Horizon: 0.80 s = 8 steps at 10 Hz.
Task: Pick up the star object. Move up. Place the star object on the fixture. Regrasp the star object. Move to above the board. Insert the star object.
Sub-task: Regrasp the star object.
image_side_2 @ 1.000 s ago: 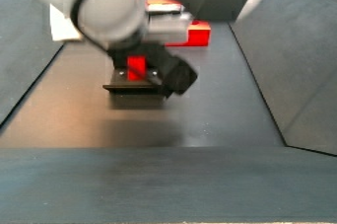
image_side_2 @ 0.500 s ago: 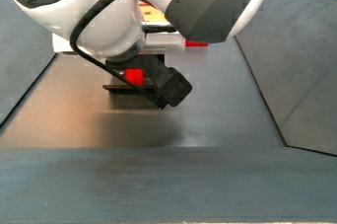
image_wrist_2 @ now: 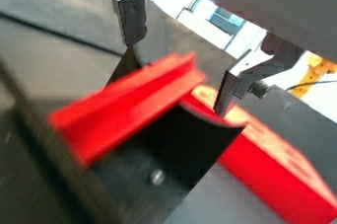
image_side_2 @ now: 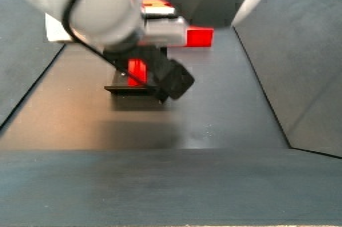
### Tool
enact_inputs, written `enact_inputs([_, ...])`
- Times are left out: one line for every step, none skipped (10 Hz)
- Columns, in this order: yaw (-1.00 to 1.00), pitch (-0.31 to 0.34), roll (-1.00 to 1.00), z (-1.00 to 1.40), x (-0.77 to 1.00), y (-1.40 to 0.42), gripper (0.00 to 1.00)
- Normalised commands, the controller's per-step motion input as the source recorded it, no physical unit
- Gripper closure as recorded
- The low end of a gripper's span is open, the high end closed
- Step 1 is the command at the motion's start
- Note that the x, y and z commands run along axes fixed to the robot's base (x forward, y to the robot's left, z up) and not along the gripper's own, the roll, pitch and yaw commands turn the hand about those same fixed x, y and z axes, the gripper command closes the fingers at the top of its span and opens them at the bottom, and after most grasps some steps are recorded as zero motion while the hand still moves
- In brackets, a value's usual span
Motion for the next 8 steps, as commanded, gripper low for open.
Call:
enact_inputs([0.04, 0.041, 0.03, 1.00, -0.04, 0.00, 0.00])
enact_inputs([0.03, 0.059, 0.03, 1.00, -0.04, 0.01, 0.00])
enact_inputs([0.01, 0.080, 0.03, 0.86, -0.04, 0.01, 0.00])
enact_inputs([0.01, 0.087, 0.03, 0.73, -0.03, 0.01, 0.00])
enact_inputs([-0.01, 0.096, 0.03, 0.48, -0.02, 0.01, 0.00])
enact_inputs([-0.03, 0.094, 0.03, 0.30, -0.02, 0.01, 0.00])
enact_inputs([0.02, 0.038, 1.00, 0.86, -0.11, -0.83, 0.00])
enact_inputs([0.02, 0.035, 1.00, 0.72, -0.10, -0.79, 0.00])
